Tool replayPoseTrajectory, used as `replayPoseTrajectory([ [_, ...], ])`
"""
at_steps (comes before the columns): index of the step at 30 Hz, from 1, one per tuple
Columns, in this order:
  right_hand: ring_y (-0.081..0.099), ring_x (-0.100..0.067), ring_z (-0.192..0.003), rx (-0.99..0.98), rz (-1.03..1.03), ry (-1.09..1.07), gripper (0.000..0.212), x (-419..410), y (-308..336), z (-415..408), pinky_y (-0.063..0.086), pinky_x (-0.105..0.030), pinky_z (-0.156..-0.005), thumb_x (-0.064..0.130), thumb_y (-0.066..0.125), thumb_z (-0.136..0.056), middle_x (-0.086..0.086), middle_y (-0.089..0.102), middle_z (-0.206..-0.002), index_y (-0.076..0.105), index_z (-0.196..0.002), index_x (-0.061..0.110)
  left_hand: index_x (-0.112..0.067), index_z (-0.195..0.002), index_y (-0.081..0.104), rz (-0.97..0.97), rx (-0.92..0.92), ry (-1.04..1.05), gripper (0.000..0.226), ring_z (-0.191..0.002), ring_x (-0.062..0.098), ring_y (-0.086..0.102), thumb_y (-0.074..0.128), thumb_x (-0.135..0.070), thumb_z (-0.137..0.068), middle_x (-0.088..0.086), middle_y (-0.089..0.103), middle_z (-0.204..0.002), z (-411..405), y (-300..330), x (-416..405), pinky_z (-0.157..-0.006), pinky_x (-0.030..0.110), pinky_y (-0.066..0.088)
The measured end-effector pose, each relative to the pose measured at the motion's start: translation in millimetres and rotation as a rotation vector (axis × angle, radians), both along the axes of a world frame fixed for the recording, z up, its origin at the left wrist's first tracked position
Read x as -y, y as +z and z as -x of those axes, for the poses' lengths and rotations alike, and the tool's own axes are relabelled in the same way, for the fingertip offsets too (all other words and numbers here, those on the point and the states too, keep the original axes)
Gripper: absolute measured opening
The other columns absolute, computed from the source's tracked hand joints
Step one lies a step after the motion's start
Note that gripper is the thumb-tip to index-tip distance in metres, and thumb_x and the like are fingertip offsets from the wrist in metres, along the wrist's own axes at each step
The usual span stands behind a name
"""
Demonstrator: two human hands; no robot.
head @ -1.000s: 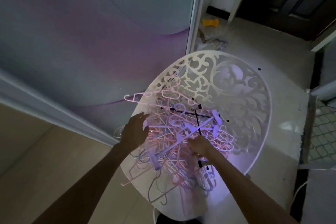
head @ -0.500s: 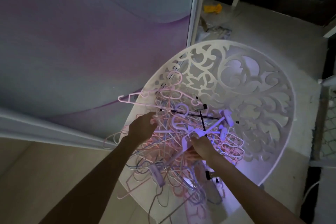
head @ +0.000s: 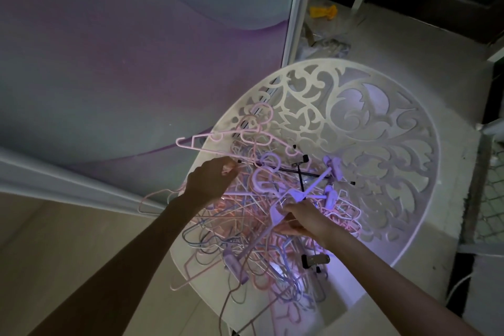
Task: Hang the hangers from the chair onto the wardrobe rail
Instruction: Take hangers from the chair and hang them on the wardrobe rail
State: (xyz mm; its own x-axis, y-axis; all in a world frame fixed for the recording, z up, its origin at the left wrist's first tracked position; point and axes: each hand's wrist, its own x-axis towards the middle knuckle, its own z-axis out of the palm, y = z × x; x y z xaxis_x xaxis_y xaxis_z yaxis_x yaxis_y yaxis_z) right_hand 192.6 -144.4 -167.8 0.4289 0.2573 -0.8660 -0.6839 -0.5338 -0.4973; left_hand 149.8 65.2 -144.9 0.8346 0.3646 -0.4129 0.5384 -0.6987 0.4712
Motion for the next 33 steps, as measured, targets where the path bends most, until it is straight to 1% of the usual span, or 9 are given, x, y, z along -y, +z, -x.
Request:
replayPoseTrajectory([
  [5,0.063,-0.025,-0.069,0.085,-0.072,0.14,0.013,-12,13,3,0.058,-0.037,-0.079,0.011,0.048,-0.096,-0.023,0.059,-0.089,0.052,-0.107,0.005,-0.021,-0.086,0.053,0.504,-0.21,0.119,0.014,-0.083,0.024,0.068,0.054,-0.033,-0.092,0.013,0.067,-0.113,6,-1,-2,-0.071,0.034,0.055],
  [8,0.063,-0.024,-0.068,0.118,-0.085,0.246,0.029,-22,18,2,0.058,-0.035,-0.077,0.011,0.046,-0.097,-0.035,0.058,-0.107,0.045,-0.125,0.007,-0.018,-0.105,0.048,0.636,-0.248,0.158,0.026,-0.067,0.015,0.069,0.059,-0.035,-0.089,0.007,0.068,-0.103,12,4,0,-0.054,0.023,0.05],
  [13,0.068,-0.025,-0.073,0.199,-0.053,0.318,0.028,-19,22,0,0.057,-0.033,-0.072,0.025,0.053,-0.094,-0.032,0.063,-0.104,0.057,-0.098,-0.003,-0.012,-0.116,0.055,0.627,-0.155,0.201,0.029,-0.049,0.004,0.067,0.047,-0.032,-0.097,-0.001,0.07,-0.073,20,-6,0,-0.051,0.019,0.053],
  [16,0.054,-0.009,-0.04,0.296,0.035,0.162,0.018,17,18,-9,0.043,-0.019,-0.046,0.019,0.055,-0.093,-0.015,0.059,-0.071,0.057,-0.08,0.007,-0.009,-0.106,0.057,0.647,-0.065,0.23,0.024,-0.044,0.001,0.065,0.045,-0.027,-0.097,-0.01,0.071,-0.061,26,-7,2,-0.039,0.012,0.046],
  [19,0.056,-0.018,-0.044,0.347,0.239,0.14,0.02,51,0,-9,0.043,-0.026,-0.05,0.021,0.056,-0.091,-0.014,0.059,-0.064,0.057,-0.079,0.006,0.006,-0.114,0.058,0.677,0.005,0.311,0.03,-0.043,0.002,0.065,0.048,-0.015,-0.096,0.009,0.072,-0.088,32,-13,1,-0.042,0.013,0.05],
  [22,0.051,-0.023,-0.054,0.319,0.294,0.345,0.035,48,-15,9,0.039,-0.031,-0.059,0.03,0.057,-0.09,-0.019,0.053,-0.066,0.056,-0.066,0.004,0.015,-0.113,0.058,0.656,0.002,0.347,0.037,-0.044,0.001,0.064,0.047,-0.017,-0.096,-0.009,0.07,-0.056,36,-21,3,-0.043,0.012,0.05],
  [25,0.056,-0.034,-0.06,0.357,0.261,0.319,0.034,31,-32,29,0.041,-0.028,-0.064,0.023,0.056,-0.091,-0.027,0.057,-0.07,0.056,-0.067,-0.002,0.009,-0.107,0.059,0.645,0.011,0.439,0.03,-0.033,-0.003,0.056,0.043,-0.015,-0.098,-0.011,0.062,-0.044,36,-24,10,-0.031,0.005,0.035],
  [29,0.064,-0.04,-0.077,0.423,0.247,0.121,0.015,30,-53,37,0.053,-0.053,-0.075,0.013,0.048,-0.094,-0.026,0.066,-0.086,0.051,-0.079,0.014,0.0,-0.112,0.065,0.558,-0.038,0.612,0.041,-0.026,-0.005,0.049,0.043,-0.032,-0.098,-0.015,0.052,-0.029,38,-33,2,-0.026,0.006,0.022],
  [33,0.047,-0.008,-0.04,0.445,0.147,0.061,0.013,42,-31,26,0.036,-0.029,-0.049,0.007,0.036,-0.098,-0.002,0.047,-0.059,0.049,-0.098,0.009,0.006,-0.108,0.065,0.504,0.048,0.719,0.043,-0.023,-0.002,0.045,0.044,-0.03,-0.098,-0.013,0.05,-0.027,44,-35,-10,-0.025,0.007,0.026],
])
